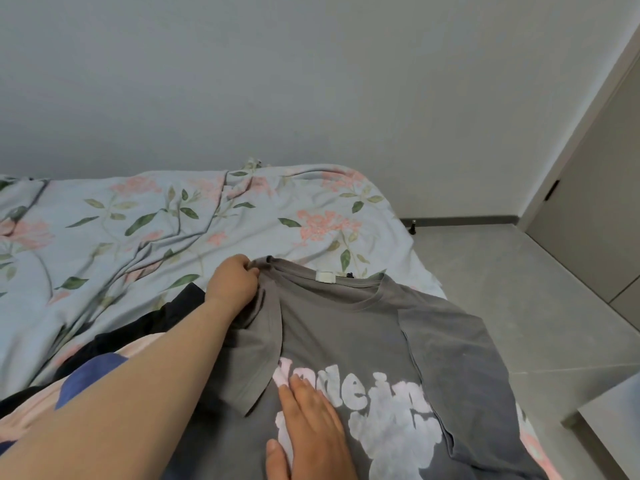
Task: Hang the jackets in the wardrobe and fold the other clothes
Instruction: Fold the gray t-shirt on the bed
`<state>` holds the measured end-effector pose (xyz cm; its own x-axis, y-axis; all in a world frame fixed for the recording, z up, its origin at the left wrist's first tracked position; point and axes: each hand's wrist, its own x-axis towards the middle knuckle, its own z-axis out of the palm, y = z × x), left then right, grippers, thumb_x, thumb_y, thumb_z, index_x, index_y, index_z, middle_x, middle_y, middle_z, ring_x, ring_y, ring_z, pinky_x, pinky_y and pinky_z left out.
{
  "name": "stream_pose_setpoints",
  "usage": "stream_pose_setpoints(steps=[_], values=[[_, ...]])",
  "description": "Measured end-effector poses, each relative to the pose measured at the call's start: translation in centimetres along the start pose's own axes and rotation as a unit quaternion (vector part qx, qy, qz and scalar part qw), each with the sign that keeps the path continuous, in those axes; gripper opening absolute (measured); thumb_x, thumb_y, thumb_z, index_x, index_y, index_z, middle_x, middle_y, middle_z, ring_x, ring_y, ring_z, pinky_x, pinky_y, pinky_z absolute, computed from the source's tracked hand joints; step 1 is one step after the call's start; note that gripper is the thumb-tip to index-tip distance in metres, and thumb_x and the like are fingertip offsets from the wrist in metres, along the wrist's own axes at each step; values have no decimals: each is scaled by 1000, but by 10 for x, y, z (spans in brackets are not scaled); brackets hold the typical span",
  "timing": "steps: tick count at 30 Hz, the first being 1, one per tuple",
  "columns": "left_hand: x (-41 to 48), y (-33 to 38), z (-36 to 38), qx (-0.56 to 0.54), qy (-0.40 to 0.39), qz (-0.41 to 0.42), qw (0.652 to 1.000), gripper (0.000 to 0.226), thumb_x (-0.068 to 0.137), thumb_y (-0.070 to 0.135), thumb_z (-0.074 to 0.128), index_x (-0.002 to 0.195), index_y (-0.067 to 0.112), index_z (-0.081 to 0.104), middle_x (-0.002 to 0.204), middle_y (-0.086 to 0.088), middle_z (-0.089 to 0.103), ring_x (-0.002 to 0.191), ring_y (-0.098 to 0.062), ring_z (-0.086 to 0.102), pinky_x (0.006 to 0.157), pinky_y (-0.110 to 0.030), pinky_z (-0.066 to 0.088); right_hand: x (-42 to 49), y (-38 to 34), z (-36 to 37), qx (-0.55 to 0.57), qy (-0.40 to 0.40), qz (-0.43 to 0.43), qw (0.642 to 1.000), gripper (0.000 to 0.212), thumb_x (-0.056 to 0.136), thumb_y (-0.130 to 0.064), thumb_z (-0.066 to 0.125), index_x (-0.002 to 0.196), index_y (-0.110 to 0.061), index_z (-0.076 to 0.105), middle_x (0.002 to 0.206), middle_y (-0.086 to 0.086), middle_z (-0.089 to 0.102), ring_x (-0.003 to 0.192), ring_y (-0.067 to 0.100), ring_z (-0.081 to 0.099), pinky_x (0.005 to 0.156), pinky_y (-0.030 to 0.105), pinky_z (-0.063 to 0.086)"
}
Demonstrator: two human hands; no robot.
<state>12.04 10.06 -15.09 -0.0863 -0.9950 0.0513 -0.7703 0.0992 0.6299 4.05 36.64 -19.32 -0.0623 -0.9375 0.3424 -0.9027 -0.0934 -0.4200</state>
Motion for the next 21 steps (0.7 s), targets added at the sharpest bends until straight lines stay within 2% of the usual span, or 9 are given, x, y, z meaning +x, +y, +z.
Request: stream_pose_setpoints(steps=[2, 4, 8, 11, 13, 15, 17, 19, 21], values=[[6, 0, 0, 31, 37, 4, 999, 19, 97, 22, 49, 78, 17, 49, 77, -4, 56, 68, -21, 49, 61, -33, 35, 1, 0, 3, -3, 13, -5, 1000, 69, 45, -44, 66, 106, -14, 77, 117, 2, 71, 108, 17, 69, 84, 28, 57], [8, 2, 7, 78, 19, 20, 997, 15, 98, 23, 46, 88, 14, 53, 91, -10, 62, 77, -25, 52, 66, -36, 40, 0, 1, 5, -6, 17, -12, 1000, 70, 45, -43, 67, 108, -13, 76, 119, 2, 70, 110, 18, 68, 86, 29, 57], [-21, 21, 3, 142, -9, 83, 986, 36, 100, 34, 45, 125, 9, 55, 122, -16, 58, 110, -36, 54, 89, -42, 43, -3, -1, 2, -13, -1, 2, 1000, 73, 47, -44, 76, 115, -16, 74, 126, 1, 67, 116, 15, 64, 91, 29, 54], [-71, 8, -22, 204, 9, 203, 957, 35, 97, 34, 46, 123, 14, 60, 127, -10, 60, 115, -31, 56, 97, -43, 40, -6, -5, 1, 1, 6, 14, 1000, 73, 51, -41, 75, 120, -16, 71, 130, 0, 65, 121, 15, 61, 94, 32, 54], [-118, -16, -36, 303, 4, 228, 925, 43, 91, 43, 44, 124, 21, 61, 137, -6, 57, 127, -28, 52, 104, -48, 37, -8, -6, 3, 25, 24, 26, 999, 70, 57, -38, 71, 124, -16, 69, 134, -1, 62, 126, 14, 57, 99, 32, 51], [-162, -38, -40, 350, -65, 175, 918, 71, 86, 59, 23, 142, 24, 49, 153, -6, 41, 142, -28, 36, 111, -51, 31, -10, -7, 4, 38, 23, 43, 998, 67, 65, -38, 65, 129, -17, 66, 138, -2, 59, 130, 12, 53, 105, 30, 44], [-188, -56, -28, 333, -152, 110, 924, 92, 75, 68, -7, 157, 29, 9, 166, 1, 4, 152, -21, 2, 121, -44, 8, -11, -8, 4, 20, -13, 51, 998, 65, 75, -42, 56, 135, -19, 60, 143, -4, 54, 135, 10, 47, 112, 33, 39], [-194, -65, -19, 304, -150, 84, 937, 95, 69, 71, -16, 155, 33, -9, 164, 5, -12, 151, -16, -14, 121, -40, -2, -8, -10, 0, 29, -68, 55, 996, 66, 87, -45, 44, 149, -23, 42, 157, -8, 35, 146, 3, 21, 122, 35, 14], [-189, -69, -17, 294, -138, 96, 941, 94, 69, 73, -13, 155, 34, -7, 165, 5, -10, 151, -16, -13, 121, -40, -1, -3, -10, -4, 83, -137, 73, 984, 66, 95, -47, 34, 157, -28, 18, 164, -15, 7, 142, -8, -11, 118, 23, -12]])
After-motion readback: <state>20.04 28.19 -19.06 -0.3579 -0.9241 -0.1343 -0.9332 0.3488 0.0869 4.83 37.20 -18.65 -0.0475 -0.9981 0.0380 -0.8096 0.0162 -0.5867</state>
